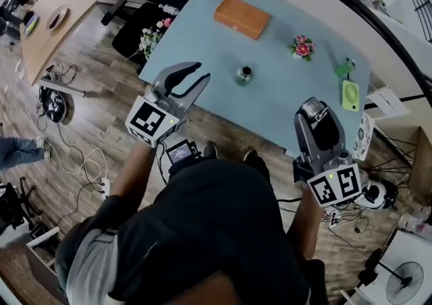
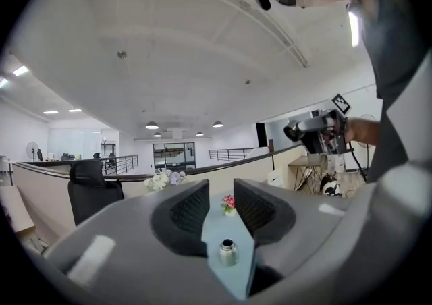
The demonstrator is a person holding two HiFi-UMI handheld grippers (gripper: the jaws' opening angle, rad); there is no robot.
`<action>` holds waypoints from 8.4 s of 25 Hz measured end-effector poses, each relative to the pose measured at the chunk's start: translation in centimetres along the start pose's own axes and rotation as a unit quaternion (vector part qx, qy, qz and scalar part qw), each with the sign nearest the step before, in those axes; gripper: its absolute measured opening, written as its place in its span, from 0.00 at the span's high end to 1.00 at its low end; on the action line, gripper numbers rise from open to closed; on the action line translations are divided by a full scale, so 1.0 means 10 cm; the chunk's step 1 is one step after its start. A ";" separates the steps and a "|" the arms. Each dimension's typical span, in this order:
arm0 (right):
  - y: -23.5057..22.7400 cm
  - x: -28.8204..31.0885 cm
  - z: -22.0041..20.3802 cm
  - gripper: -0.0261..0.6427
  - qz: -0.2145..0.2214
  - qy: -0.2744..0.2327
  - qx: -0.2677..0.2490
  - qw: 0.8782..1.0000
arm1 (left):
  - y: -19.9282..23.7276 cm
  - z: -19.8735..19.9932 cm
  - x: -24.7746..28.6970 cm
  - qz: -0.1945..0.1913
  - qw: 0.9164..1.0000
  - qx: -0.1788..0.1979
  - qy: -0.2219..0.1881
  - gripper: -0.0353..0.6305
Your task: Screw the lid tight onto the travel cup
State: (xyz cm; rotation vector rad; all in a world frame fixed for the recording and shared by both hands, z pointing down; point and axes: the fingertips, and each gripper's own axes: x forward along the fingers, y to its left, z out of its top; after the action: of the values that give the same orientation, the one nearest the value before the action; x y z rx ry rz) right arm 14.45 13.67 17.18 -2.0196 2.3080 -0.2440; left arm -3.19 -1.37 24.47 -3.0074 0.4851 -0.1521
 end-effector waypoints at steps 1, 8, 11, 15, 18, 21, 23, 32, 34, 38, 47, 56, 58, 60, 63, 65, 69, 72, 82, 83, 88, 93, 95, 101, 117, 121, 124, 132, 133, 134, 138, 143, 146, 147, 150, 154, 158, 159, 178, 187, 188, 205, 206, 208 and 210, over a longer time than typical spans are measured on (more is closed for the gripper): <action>0.01 0.03 0.00 0.57 0.000 0.002 -0.001 1.000 | 0.02 -0.03 0.01 -0.002 1.000 -0.002 0.000 0.69; 0.04 0.28 0.00 0.57 0.010 0.014 -0.006 1.000 | 0.09 -0.25 0.07 -0.007 1.000 -0.019 -0.001 0.69; 0.01 0.42 -0.02 0.57 0.019 0.019 -0.008 1.000 | 0.12 -0.35 0.12 -0.007 1.000 -0.024 0.005 0.69; 0.01 0.63 -0.09 0.57 0.036 0.030 -0.009 0.999 | 0.14 -0.47 0.15 -0.005 0.999 -0.030 0.012 0.69; -0.01 0.77 -0.14 0.57 0.048 0.039 -0.009 0.998 | 0.14 -0.58 0.23 -0.009 0.999 -0.033 0.020 0.69; -0.06 0.90 -0.17 0.57 0.058 0.049 -0.009 0.997 | 0.12 -0.70 0.35 -0.019 0.999 -0.036 0.030 0.69; -0.11 0.98 -0.21 0.57 0.063 0.059 -0.008 0.996 | 0.09 -0.80 0.44 -0.026 0.998 -0.040 0.037 0.68; -0.33 1.43 -0.62 0.57 0.089 0.119 -0.003 0.989 | 0.00 -1.34 0.89 -0.059 0.994 -0.050 0.077 0.56; -0.39 1.51 -0.75 0.57 0.095 0.133 0.001 0.987 | -0.04 -1.48 0.99 -0.065 0.993 -0.051 0.088 0.52; -0.49 1.68 -1.05 0.57 0.108 0.164 0.003 0.981 | -0.09 -1.76 1.17 -0.075 0.990 -0.051 0.108 0.46; -0.59 1.93 -1.65 0.57 0.128 0.234 -0.001 0.964 | -0.23 -2.28 1.50 -0.101 0.983 -0.058 0.140 0.41; -0.71 2.08 -2.32 0.57 0.145 0.314 -0.042 0.937 | -0.36 -2.79 1.86 -0.113 0.976 -0.066 0.176 0.33; -0.72 2.11 -2.47 0.57 0.152 0.332 -0.057 0.929 | -0.40 -2.90 1.92 -0.118 0.974 -0.066 0.183 0.32; -0.73 2.14 -2.60 0.57 0.159 0.348 -0.073 0.921 | -0.43 -2.99 1.97 -0.121 0.972 -0.066 0.188 0.32; -0.76 2.17 -2.80 0.57 0.170 0.372 -0.096 0.908 | -0.49 -3.11 2.06 -0.124 0.971 -0.062 0.194 0.32; -0.78 2.18 -2.93 0.57 0.176 0.387 -0.109 0.899 | -0.52 -3.18 2.10 -0.124 0.971 -0.057 0.197 0.32; -0.83 2.19 -3.17 0.57 0.188 0.411 -0.131 0.883 | -0.54 -3.29 2.17 -0.116 0.973 -0.047 0.195 0.32; -0.84 2.22 -3.28 0.57 0.199 0.423 -0.153 0.871 | -0.55 -3.34 2.24 -0.111 0.974 -0.042 0.192 0.32; -0.79 2.29 -3.49 0.57 0.242 0.443 -0.210 0.837 | -0.58 -3.44 2.34 -0.104 0.978 -0.032 0.178 0.32; -0.79 2.29 -3.51 0.57 0.246 0.444 -0.213 0.835 | -0.58 -3.45 2.35 -0.103 0.978 -0.032 0.177 0.32; -0.77 2.30 -3.59 0.57 0.256 0.452 -0.223 0.825 | -0.56 -3.49 2.37 -0.101 0.979 -0.036 0.174 0.32; -0.78 2.29 -3.64 0.57 0.254 0.466 -0.220 0.818 | -0.55 -3.51 2.38 -0.105 0.979 -0.044 0.172 0.32; -0.79 2.30 -3.65 0.57 0.254 0.467 -0.217 0.819 | -0.55 -3.54 2.39 -0.107 0.978 -0.045 0.172 0.32; -0.77 2.33 -3.69 0.56 0.259 0.470 -0.202 0.820 | -0.55 -3.57 2.39 -0.115 0.980 -0.046 0.155 0.32; -0.69 2.10 -3.48 0.54 0.485 0.376 -0.584 0.531 | -0.56 -3.57 2.40 -0.115 0.983 -0.047 0.136 0.32; -0.74 2.13 -3.51 0.54 0.536 0.362 -0.624 0.438 | -0.55 -3.57 2.41 -0.116 0.983 -0.046 0.136 0.32; -0.79 2.11 -3.55 0.54 0.559 0.355 -0.641 0.388 | -0.56 -3.57 2.41 -0.116 0.983 -0.046 0.135 0.32; -0.78 2.12 -3.64 0.62 0.572 0.332 -0.640 0.391 | -0.56 -3.56 2.41 -0.116 0.983 -0.046 0.135 0.32; -0.77 2.12 -3.63 0.62 0.572 0.340 -0.626 0.405 | -0.55 -3.56 2.41 -0.116 0.983 -0.045 0.135 0.32; -0.76 2.12 -3.63 0.62 0.571 0.350 -0.610 0.424 | -0.55 -3.56 2.41 -0.116 0.983 -0.045 0.135 0.32; -0.77 2.14 -3.64 0.62 0.528 0.398 -0.536 0.526 | -0.56 -3.57 2.40 -0.114 0.983 -0.046 0.136 0.32; -0.80 2.18 -3.64 0.62 0.397 0.440 -0.414 0.691 | -0.56 -3.57 2.40 -0.112 0.983 -0.046 0.135 0.32; -0.81 2.21 -3.61 0.62 0.301 0.443 -0.333 0.776 | -0.55 -3.56 2.40 -0.109 0.984 -0.046 0.134 0.32; -0.81 2.21 -3.61 0.62 0.268 0.439 -0.306 0.801 | -0.55 -3.56 2.40 -0.108 0.984 -0.046 0.134 0.32; -0.84 2.22 -3.60 0.62 0.176 0.425 -0.235 0.856 | -0.55 -3.56 2.40 -0.105 0.984 -0.046 0.134 0.32; -0.85 2.22 -3.59 0.62 0.115 0.428 -0.202 0.873 | -0.54 -3.56 2.40 -0.102 0.985 -0.046 0.134 0.32; -0.85 2.23 -3.60 0.62 0.117 0.433 -0.204 0.870 | -0.55 -3.57 2.40 -0.102 0.985 -0.047 0.134 0.32; -0.85 2.23 -3.60 0.62 0.117 0.433 -0.205 0.870 | -0.55 -3.57 2.41 -0.102 0.985 -0.047 0.134 0.32; -0.66 2.13 -3.44 0.58 0.394 0.419 -0.429 0.697 | -0.55 -3.56 2.40 -0.103 0.985 -0.046 0.128 0.32; -0.77 2.07 -3.59 0.58 0.537 0.397 -0.553 0.498 | -0.56 -3.56 2.41 -0.103 0.985 -0.047 0.127 0.32; -0.78 2.08 -3.61 0.58 0.540 0.395 -0.556 0.494 | -0.56 -3.56 2.42 -0.103 0.985 -0.047 0.128 0.32; -0.78 2.24 -3.65 0.62 0.353 0.476 -0.269 0.759 | -0.55 -3.56 2.42 -0.102 0.986 -0.047 0.126 0.32; -0.79 2.26 -3.62 0.62 0.321 0.476 -0.240 0.783 | -0.55 -3.56 2.42 -0.102 0.986 -0.047 0.126 0.32; -0.81 2.30 -3.58 0.62 0.256 0.467 -0.187 0.825 | -0.56 -3.57 2.42 -0.102 0.986 -0.047 0.126 0.32; -0.83 2.32 -3.56 0.62 0.196 0.452 -0.142 0.858 | -0.55 -3.57 2.42 -0.101 0.986 -0.047 0.126 0.32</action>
State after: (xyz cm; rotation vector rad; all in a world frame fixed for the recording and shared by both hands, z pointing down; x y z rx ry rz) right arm 13.98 -7.61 54.91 -1.6473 3.4130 -1.0787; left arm 17.36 -6.47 62.43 -3.1415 0.2087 -0.5429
